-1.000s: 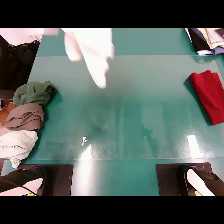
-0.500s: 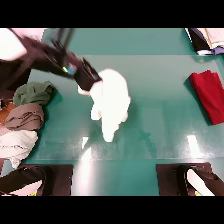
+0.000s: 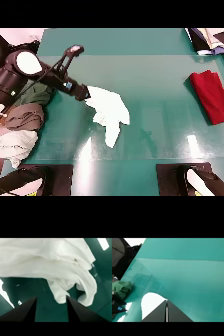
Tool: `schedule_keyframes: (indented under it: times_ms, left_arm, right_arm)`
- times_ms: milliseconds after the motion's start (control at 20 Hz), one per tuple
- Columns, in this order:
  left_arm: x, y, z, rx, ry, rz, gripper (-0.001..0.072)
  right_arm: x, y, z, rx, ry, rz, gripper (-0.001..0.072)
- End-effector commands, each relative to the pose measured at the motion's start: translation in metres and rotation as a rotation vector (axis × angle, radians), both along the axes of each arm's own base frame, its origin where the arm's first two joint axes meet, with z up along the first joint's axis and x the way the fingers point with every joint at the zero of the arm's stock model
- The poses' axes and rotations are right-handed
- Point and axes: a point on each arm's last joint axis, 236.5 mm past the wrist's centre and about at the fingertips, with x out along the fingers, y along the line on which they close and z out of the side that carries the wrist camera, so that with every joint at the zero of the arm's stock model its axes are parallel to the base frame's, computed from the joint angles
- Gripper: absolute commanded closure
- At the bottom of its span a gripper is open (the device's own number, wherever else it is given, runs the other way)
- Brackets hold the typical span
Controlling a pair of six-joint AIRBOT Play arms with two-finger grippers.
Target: Fold the shirts.
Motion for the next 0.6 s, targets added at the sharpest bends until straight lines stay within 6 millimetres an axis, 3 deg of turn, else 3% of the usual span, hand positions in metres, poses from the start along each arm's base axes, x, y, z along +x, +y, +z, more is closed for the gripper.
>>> schedule_keyframes:
  times_ms: [0, 150, 250, 350, 550]
  left_arm:
    - [-0.055, -0.011, -0.028, -0.081, 0.200, 0.000, 0.0266]
    - [-0.093, -0.035, -0.068, -0.104, 0.224, -0.002, 0.0266]
    - [-0.107, -0.042, -0.089, -0.092, 0.253, 0.013, 0.0265]
    - [-0.104, -0.046, -0.099, -0.093, 0.227, 0.031, 0.0265]
    - [-0.091, -0.045, -0.100, -0.099, 0.193, 0.085, 0.0266]
  right_arm:
    - [0.005, -0.002, -0.013, 0.016, 0.028, -0.009, 0.0689]
    - [0.008, -0.003, -0.022, 0.024, 0.048, -0.014, 0.0689]
    - [0.008, -0.003, -0.026, 0.028, 0.058, -0.013, 0.0689]
    - [0.008, -0.003, -0.026, 0.028, 0.059, -0.011, 0.0689]
    - [0.005, -0.001, -0.028, 0.024, 0.072, -0.001, 0.0689]
